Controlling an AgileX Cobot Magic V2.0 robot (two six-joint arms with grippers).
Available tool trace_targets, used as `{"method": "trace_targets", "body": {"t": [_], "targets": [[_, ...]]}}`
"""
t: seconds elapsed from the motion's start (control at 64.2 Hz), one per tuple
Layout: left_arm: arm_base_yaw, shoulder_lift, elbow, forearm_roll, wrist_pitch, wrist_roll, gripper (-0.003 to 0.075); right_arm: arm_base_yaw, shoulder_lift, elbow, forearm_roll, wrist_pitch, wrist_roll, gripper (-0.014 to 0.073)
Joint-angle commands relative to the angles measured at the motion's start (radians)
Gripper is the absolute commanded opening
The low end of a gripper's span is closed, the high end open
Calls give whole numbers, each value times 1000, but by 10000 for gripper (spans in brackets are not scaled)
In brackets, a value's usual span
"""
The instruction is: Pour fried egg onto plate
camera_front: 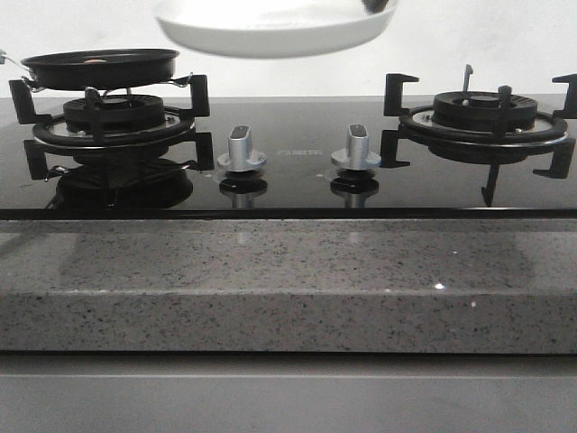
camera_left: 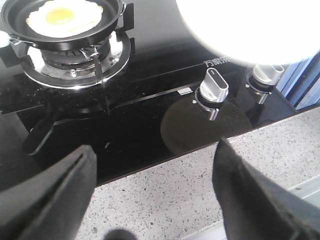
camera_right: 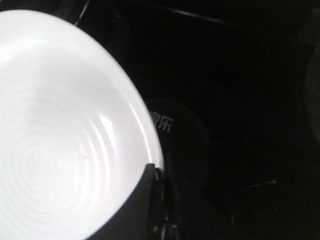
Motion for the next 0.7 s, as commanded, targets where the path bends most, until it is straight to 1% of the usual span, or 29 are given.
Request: {"method": "trace_targets", "body": {"t": [0.0, 0.156, 0.28, 0.436, 0.686], "targets": [[-8, 5, -28, -11, -66, -8, 482, 16, -99, 72, 21, -106, -14, -69], [-8, 5, -28, -11, -66, -8, 482, 37, -134, 220, 22, -163, -20, -69], [-8, 5, -28, -11, -66, -8, 482, 43, -132, 284, 20, -208, -32, -69], [-8, 5, -28, -11, -66, -8, 482, 43, -130, 311, 16, -233, -32, -69], [-8, 5, -28, -11, -66, -8, 482, 43, -124, 311, -12, -231, -32, -69]]}}
